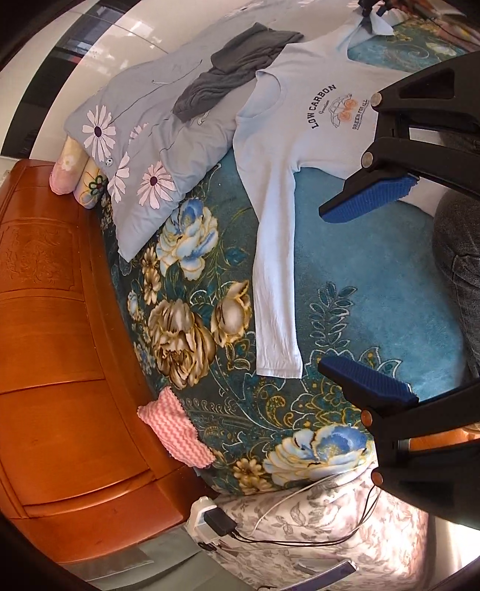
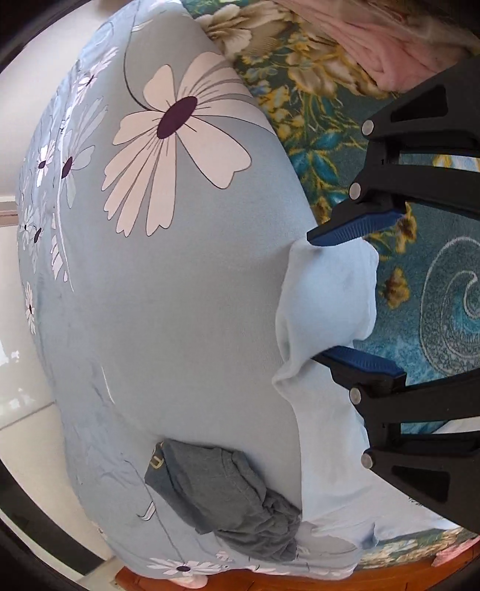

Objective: Fold clothes

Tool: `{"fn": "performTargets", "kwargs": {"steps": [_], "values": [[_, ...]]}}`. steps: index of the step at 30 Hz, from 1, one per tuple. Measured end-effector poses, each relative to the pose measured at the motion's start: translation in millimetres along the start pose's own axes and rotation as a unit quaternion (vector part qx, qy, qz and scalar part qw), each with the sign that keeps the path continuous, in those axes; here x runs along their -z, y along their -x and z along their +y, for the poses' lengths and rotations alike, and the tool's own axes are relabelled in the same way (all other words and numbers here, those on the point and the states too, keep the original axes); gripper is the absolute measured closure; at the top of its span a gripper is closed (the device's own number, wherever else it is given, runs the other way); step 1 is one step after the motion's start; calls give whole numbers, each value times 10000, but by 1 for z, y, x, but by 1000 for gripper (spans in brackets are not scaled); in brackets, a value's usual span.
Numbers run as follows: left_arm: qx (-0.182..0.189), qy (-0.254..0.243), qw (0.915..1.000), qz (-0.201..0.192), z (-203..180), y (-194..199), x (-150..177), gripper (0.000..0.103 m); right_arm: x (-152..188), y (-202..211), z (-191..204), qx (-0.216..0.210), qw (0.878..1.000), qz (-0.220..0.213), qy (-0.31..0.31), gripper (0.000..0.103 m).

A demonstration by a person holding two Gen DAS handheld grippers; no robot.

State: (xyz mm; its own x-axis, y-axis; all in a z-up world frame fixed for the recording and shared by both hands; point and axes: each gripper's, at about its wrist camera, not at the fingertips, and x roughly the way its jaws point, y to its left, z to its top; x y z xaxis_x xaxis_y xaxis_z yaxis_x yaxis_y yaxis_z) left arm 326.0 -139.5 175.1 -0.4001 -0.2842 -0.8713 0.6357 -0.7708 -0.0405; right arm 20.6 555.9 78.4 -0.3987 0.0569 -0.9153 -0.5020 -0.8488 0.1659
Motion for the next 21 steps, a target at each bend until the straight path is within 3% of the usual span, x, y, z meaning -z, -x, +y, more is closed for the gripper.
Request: {"fn": "performTargets", "kwargs": {"steps": [1,2,5,8,10,14,18,21], "values": [[4,12,10000,28,0,0,1,25,-5,0,1,-2,9999,93,81,92],[10,16,10000,48,0,0,3,25,-9,-1,2,8,9997,179,169,99],[-20,-32,10000,88,-4,-3,2,25,-34,4,8,387,9970,216,631,99],[-49,-94,9998,165,-10,-9,1,25,-63,-1,6,500,9949,516,707,95],[-30,-158,9996,251,-15,-13,2,25,-80,2,2,669,9955,376,560,73],[-111,-263,9991,326,-21,-20,4,25,-103,4,-5,744,9963,294,329,73],[-26,-125,9988,483,-23,-31,4,25,-115,5,-6,400,9988,21,268,72],[241,76,9980,574,-27,-39,2,25,-123,10,-9,708,9965,-272,347,70]]}}
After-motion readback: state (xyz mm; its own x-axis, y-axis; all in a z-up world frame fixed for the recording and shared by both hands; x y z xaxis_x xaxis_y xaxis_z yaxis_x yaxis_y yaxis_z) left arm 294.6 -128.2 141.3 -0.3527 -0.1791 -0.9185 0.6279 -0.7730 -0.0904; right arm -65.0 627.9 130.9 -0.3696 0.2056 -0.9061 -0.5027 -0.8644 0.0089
